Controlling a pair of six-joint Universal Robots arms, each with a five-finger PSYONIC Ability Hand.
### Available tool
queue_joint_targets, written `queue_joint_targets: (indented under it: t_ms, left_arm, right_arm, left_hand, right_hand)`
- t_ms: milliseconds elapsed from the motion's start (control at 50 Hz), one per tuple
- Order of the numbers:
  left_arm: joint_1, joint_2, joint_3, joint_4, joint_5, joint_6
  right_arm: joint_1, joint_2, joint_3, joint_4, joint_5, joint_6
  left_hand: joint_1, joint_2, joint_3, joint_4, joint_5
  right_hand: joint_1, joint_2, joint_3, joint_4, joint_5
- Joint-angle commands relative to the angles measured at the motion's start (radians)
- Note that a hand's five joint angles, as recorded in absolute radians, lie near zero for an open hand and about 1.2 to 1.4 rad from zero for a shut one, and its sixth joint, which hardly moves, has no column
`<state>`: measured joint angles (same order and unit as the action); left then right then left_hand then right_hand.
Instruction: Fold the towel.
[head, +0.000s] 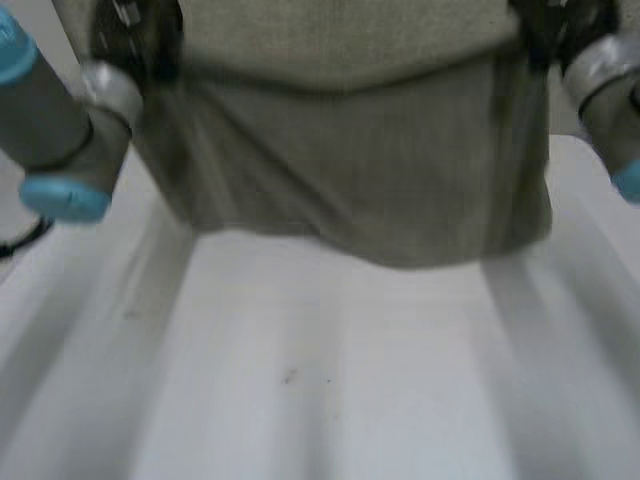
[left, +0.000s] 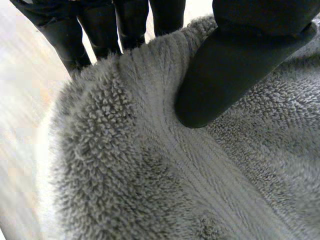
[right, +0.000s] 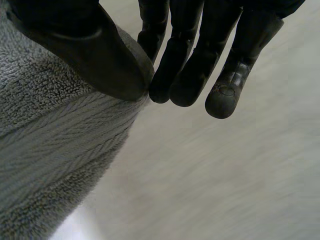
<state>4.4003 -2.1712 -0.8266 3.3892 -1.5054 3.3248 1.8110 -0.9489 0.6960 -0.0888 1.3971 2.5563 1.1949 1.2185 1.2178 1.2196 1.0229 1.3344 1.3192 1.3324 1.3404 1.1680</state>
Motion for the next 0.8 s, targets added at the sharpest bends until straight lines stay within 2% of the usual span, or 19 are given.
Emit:
queue_joint_targets:
  t_ms: [20,80,160,260,300,360,400,500,540,640,720,800]
  left_arm:
    - [0.001,-0.001,0.132,0.173,-0.133,-0.148]
    - [0.001,0.004,0.103,0.159,-0.141,-0.160]
    - [0.008,0.017,-0.081,0.141,-0.127,-0.163]
    - [0.016,0.025,-0.278,0.144,-0.095,-0.159]
    - [0.016,0.021,-0.406,0.148,-0.052,-0.157]
    - [0.016,0.018,-0.454,0.150,-0.036,-0.156]
    - [0.018,0.008,-0.560,0.162,-0.010,-0.154]
    - [0.016,-0.007,-0.660,0.170,-0.001,-0.151]
    - [0.018,-0.002,-0.724,0.168,-0.001,-0.130]
    - [0.019,0.054,-0.805,0.144,0.001,-0.053]
    - [0.027,0.140,-0.880,0.133,0.001,0.021]
    - [0.033,0.191,-0.922,0.134,0.001,0.036]
  right_arm:
    - [-0.002,-0.054,0.040,-0.258,0.039,0.027]
    - [0.001,-0.077,0.117,-0.232,0.031,0.030]
    - [0.005,-0.097,0.207,-0.209,0.008,0.028]
    - [0.004,-0.097,0.405,-0.193,-0.091,0.018]
    - [0.005,-0.091,0.455,-0.192,-0.111,0.018]
    - [0.004,-0.074,0.554,-0.181,-0.141,0.016]
    - [0.004,-0.061,0.597,-0.172,-0.145,0.016]
    - [0.002,-0.024,0.694,-0.098,-0.148,0.001]
    - [-0.005,-0.019,0.741,-0.008,-0.148,-0.043]
    - [-0.010,-0.069,0.822,0.098,-0.155,-0.091]
    - [-0.012,-0.129,0.882,0.106,-0.162,-0.090]
    - [-0.045,-0.174,0.957,0.083,-0.191,-0.087]
  left_hand:
    - [0.201,0.178,0.178,0.177,0.199]
    - [0.201,0.178,0.178,0.177,0.199]
    - [0.201,0.178,0.178,0.177,0.199]
    - [0.201,0.178,0.178,0.177,0.199]
    - [0.201,0.178,0.178,0.177,0.199]
    - [0.201,0.178,0.178,0.177,0.199]
    - [0.201,0.178,0.178,0.177,0.199]
    - [0.201,0.178,0.178,0.177,0.199]
    - [0.201,0.178,0.178,0.177,0.199]
    - [0.201,0.178,0.178,0.177,0.199]
    - [0.201,0.178,0.178,0.177,0.199]
    - [0.201,0.178,0.178,0.177,0.199]
  right_hand:
    - [0.062,0.077,0.064,0.056,0.054]
    - [0.062,0.077,0.064,0.056,0.054]
    - [0.062,0.077,0.064,0.056,0.054]
    - [0.062,0.077,0.064,0.056,0.054]
    - [0.062,0.077,0.064,0.056,0.054]
    - [0.062,0.077,0.064,0.056,0.054]
    - [0.062,0.077,0.064,0.056,0.054]
    - [0.062,0.077,0.064,0.056,0.054]
    - [0.062,0.077,0.064,0.056,0.054]
    - [0.062,0.077,0.064,0.056,0.054]
    - [0.062,0.077,0.064,0.056,0.054]
    - [0.062,0.077,0.064,0.056,0.054]
